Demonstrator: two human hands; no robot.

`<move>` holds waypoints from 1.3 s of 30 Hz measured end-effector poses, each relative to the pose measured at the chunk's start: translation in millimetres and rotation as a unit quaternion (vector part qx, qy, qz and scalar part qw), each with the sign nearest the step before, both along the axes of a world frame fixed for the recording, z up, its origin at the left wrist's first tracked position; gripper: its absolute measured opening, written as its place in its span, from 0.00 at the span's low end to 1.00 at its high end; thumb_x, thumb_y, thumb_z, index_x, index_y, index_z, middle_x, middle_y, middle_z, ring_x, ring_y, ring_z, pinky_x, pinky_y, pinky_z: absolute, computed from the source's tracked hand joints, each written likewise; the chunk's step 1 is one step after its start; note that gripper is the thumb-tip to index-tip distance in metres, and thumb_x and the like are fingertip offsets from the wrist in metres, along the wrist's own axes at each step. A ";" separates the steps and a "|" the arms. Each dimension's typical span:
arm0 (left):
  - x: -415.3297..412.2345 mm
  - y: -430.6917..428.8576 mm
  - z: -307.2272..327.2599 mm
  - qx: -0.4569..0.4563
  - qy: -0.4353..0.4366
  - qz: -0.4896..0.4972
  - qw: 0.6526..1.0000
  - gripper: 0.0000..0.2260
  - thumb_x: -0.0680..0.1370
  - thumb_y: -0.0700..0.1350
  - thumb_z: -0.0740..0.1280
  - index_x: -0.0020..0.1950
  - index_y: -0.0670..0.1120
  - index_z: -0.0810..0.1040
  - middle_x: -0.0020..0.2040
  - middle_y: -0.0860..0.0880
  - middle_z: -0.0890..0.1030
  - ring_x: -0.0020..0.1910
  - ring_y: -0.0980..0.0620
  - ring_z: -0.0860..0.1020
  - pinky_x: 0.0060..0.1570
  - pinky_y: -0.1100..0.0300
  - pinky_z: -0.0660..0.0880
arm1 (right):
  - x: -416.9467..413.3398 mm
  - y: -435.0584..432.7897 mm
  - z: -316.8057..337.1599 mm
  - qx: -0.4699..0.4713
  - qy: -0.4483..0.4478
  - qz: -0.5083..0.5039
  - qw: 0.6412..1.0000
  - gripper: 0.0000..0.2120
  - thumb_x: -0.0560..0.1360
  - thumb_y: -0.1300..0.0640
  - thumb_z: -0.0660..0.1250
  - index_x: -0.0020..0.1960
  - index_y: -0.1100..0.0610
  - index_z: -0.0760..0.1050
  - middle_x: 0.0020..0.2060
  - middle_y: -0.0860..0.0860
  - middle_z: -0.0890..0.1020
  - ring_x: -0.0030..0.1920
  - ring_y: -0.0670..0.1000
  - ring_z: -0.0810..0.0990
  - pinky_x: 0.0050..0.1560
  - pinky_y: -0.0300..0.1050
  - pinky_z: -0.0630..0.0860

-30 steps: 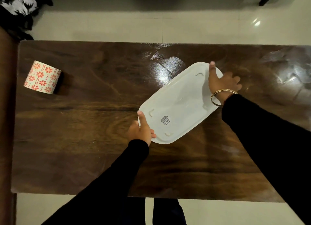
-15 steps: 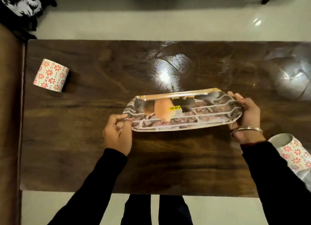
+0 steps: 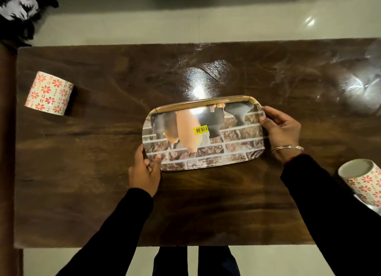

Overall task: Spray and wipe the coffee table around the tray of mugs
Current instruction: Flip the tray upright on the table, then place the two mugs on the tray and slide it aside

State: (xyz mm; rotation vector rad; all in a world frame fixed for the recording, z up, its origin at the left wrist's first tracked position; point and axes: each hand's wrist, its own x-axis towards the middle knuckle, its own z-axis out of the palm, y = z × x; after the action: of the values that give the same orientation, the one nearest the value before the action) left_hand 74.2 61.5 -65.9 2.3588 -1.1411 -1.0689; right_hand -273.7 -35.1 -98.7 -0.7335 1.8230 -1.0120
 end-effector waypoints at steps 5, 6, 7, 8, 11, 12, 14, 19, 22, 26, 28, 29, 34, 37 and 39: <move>-3.4 -1.3 0.0 -0.031 -0.015 -0.012 0.999 0.26 0.83 0.49 0.64 0.80 0.45 0.63 0.45 0.36 0.81 0.33 0.62 0.67 0.42 0.73 0.55 | 7.5 8.2 -5.0 -0.049 0.049 0.002 0.998 0.12 0.76 0.65 0.75 0.59 0.60 0.84 0.48 0.43 0.88 0.51 0.46 0.87 0.55 0.41 0.82; -5.2 -1.2 1.0 -0.032 -0.013 -0.007 0.999 0.25 0.84 0.49 0.64 0.80 0.45 0.63 0.45 0.35 0.80 0.33 0.61 0.67 0.42 0.77 0.55 | 7.3 9.1 -7.1 -0.051 0.049 -0.006 0.998 0.12 0.76 0.64 0.76 0.59 0.60 0.84 0.48 0.43 0.88 0.51 0.47 0.87 0.55 0.42 0.82; -5.4 -0.3 0.2 -0.035 -0.012 0.000 0.999 0.25 0.84 0.49 0.63 0.80 0.44 0.63 0.44 0.35 0.80 0.33 0.61 0.68 0.41 0.82 0.55 | 7.9 9.8 -8.5 -0.051 0.048 -0.011 0.998 0.12 0.76 0.63 0.76 0.59 0.60 0.84 0.49 0.45 0.88 0.51 0.48 0.87 0.55 0.43 0.82; -5.3 0.8 -0.6 -0.040 -0.013 0.007 0.999 0.24 0.84 0.49 0.63 0.79 0.44 0.64 0.42 0.36 0.79 0.33 0.60 0.69 0.40 0.85 0.55 | 8.0 10.3 -9.7 -0.052 0.047 -0.013 0.997 0.12 0.76 0.63 0.76 0.59 0.61 0.85 0.50 0.47 0.88 0.52 0.48 0.87 0.56 0.43 0.83; -3.5 6.0 -4.7 -0.067 -0.031 0.051 0.996 0.23 0.83 0.51 0.64 0.77 0.44 0.68 0.38 0.41 0.79 0.33 0.59 0.72 0.37 0.78 0.66 | 8.0 10.3 -10.4 -0.056 0.045 -0.016 0.997 0.13 0.76 0.63 0.76 0.59 0.64 0.84 0.51 0.54 0.88 0.52 0.49 0.87 0.57 0.45 0.83; -3.3 8.0 -6.2 -0.076 -0.047 0.061 0.994 0.22 0.83 0.52 0.65 0.75 0.44 0.70 0.37 0.43 0.79 0.33 0.56 0.73 0.38 0.74 0.68 | 7.6 10.8 -10.7 -0.059 0.046 -0.023 0.997 0.13 0.76 0.64 0.76 0.59 0.65 0.84 0.51 0.54 0.88 0.51 0.48 0.87 0.56 0.44 0.83; -2.8 10.2 -8.4 -0.098 -0.081 0.072 0.989 0.20 0.81 0.51 0.67 0.70 0.43 0.74 0.38 0.44 0.77 0.35 0.52 0.73 0.42 0.62 0.70 | 8.1 12.7 -11.3 -0.062 0.046 -0.052 0.996 0.13 0.75 0.66 0.76 0.59 0.66 0.83 0.49 0.51 0.87 0.48 0.43 0.86 0.54 0.39 0.82; -9.0 13.6 -4.9 -0.158 -0.117 0.013 0.980 0.16 0.79 0.46 0.71 0.63 0.40 0.77 0.45 0.45 0.73 0.41 0.58 0.67 0.45 0.65 0.63 | 12.6 25.1 -9.8 -0.057 0.035 -0.120 0.991 0.13 0.74 0.66 0.78 0.57 0.66 0.82 0.49 0.55 0.86 0.46 0.40 0.85 0.52 0.35 0.80; -22.9 12.2 -4.3 -0.196 -0.101 -0.028 0.975 0.15 0.77 0.47 0.71 0.61 0.41 0.77 0.44 0.46 0.71 0.41 0.53 0.70 0.43 0.60 0.67 | 9.2 37.0 -5.3 -0.052 0.026 -0.160 0.985 0.13 0.74 0.66 0.78 0.56 0.67 0.82 0.47 0.56 0.86 0.44 0.38 0.84 0.50 0.34 0.80; -62.0 9.1 -3.9 -0.247 -0.072 -0.122 0.959 0.17 0.76 0.48 0.71 0.60 0.40 0.78 0.43 0.46 0.72 0.39 0.46 0.74 0.41 0.54 0.74 | -9.8 56.8 0.9 -0.036 -0.005 -0.227 0.973 0.11 0.74 0.67 0.77 0.56 0.67 0.82 0.44 0.51 0.85 0.41 0.38 0.84 0.46 0.32 0.79; -73.3 6.7 -3.4 -0.258 -0.062 -0.145 0.953 0.16 0.76 0.48 0.72 0.59 0.40 0.78 0.43 0.47 0.72 0.39 0.44 0.75 0.41 0.49 0.77 | -6.9 63.5 0.7 -0.022 -0.018 -0.243 0.970 0.11 0.74 0.68 0.77 0.56 0.68 0.81 0.43 0.51 0.85 0.40 0.38 0.83 0.44 0.32 0.79; -87.8 6.0 -4.6 -0.259 -0.051 -0.161 0.951 0.16 0.76 0.48 0.72 0.59 0.40 0.78 0.43 0.47 0.72 0.40 0.44 0.75 0.40 0.47 0.77 | -14.2 69.8 2.3 -0.021 -0.020 -0.257 0.966 0.12 0.74 0.69 0.76 0.56 0.69 0.81 0.44 0.52 0.85 0.40 0.38 0.83 0.44 0.32 0.79; -162.7 4.2 -8.0 -0.269 -0.027 -0.256 0.928 0.14 0.77 0.47 0.71 0.57 0.39 0.78 0.43 0.46 0.72 0.39 0.45 0.74 0.38 0.46 0.76 | -54.5 104.7 7.5 -0.013 -0.022 -0.342 0.939 0.08 0.75 0.64 0.77 0.52 0.66 0.82 0.42 0.56 0.85 0.39 0.41 0.84 0.44 0.34 0.80; -198.7 7.9 -9.9 -0.263 -0.012 -0.303 0.916 0.14 0.78 0.48 0.71 0.58 0.41 0.78 0.43 0.47 0.72 0.40 0.47 0.74 0.37 0.51 0.75 | -66.5 126.4 7.8 0.003 -0.019 -0.445 0.895 0.17 0.75 0.43 0.76 0.42 0.57 0.83 0.36 0.55 0.87 0.39 0.53 0.87 0.45 0.49 0.84; -221.0 12.5 -11.5 -0.253 0.009 -0.330 0.910 0.14 0.78 0.49 0.70 0.59 0.43 0.78 0.43 0.49 0.71 0.39 0.48 0.73 0.35 0.50 0.75 | -77.2 137.4 13.2 0.047 -0.064 -0.541 0.837 0.29 0.74 0.34 0.73 0.47 0.62 0.81 0.40 0.58 0.88 0.38 0.56 0.88 0.44 0.52 0.86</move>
State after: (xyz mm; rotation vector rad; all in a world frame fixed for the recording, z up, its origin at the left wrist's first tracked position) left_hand -146.8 74.1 -77.3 1.5823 -2.0001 -0.8176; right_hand -350.8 102.3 -85.6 0.5494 2.1279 -1.5801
